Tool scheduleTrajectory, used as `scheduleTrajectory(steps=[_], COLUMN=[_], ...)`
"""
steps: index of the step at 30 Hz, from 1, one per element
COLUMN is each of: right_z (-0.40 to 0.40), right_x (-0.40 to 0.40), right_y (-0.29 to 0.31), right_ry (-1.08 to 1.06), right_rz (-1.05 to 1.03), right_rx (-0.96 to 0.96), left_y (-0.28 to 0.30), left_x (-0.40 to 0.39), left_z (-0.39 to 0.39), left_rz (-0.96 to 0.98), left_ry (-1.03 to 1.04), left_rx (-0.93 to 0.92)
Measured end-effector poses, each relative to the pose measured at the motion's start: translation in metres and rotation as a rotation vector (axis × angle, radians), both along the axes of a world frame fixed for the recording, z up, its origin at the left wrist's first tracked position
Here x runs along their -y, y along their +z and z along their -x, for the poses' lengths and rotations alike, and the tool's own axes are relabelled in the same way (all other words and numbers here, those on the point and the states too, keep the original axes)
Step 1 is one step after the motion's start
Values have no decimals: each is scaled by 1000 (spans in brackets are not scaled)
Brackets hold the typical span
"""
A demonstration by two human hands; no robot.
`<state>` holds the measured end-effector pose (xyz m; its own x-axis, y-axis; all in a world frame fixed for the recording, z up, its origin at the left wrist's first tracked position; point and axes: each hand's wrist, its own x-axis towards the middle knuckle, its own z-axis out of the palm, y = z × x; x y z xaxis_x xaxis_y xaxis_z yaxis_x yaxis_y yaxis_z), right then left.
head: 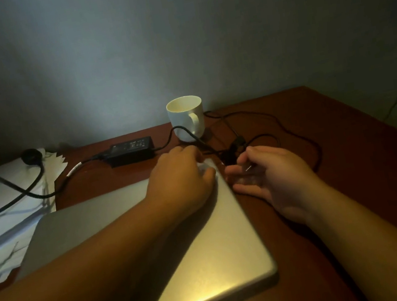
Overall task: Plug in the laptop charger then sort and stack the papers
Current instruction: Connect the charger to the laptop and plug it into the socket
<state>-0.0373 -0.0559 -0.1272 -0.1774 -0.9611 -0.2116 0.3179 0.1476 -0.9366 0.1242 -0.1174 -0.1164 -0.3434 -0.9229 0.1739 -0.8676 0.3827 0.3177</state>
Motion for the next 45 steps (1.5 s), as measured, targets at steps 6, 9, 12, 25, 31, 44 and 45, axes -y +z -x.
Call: scheduleTrajectory(steps=[6,9,12,25,31,44,45], right_z=[-1,0,2,2,3,1,1], right_x=[7,8,5,-6,-17,-17,-17], right_y=[-4,-4,-2,12,21,19,19], right_ry=[-17,-66,-137,-88,-24,-45,-61], right_rz=[87,91,53,89,160,173,185], right_rx=[-4,-16,-111,182,351,119,103], left_y=[-5,-1,6,41,55,55,54], left_x=[12,20,25,2,-12,-13,-13], left_z=[14,18,26,50,47,47,48], left_rz=[-30,-96,-233,-281,-265,-256,-256], left_ry=[35,37,40,59,42,65,64], left_rx=[129,110,2,-149,-198,-196,-185])
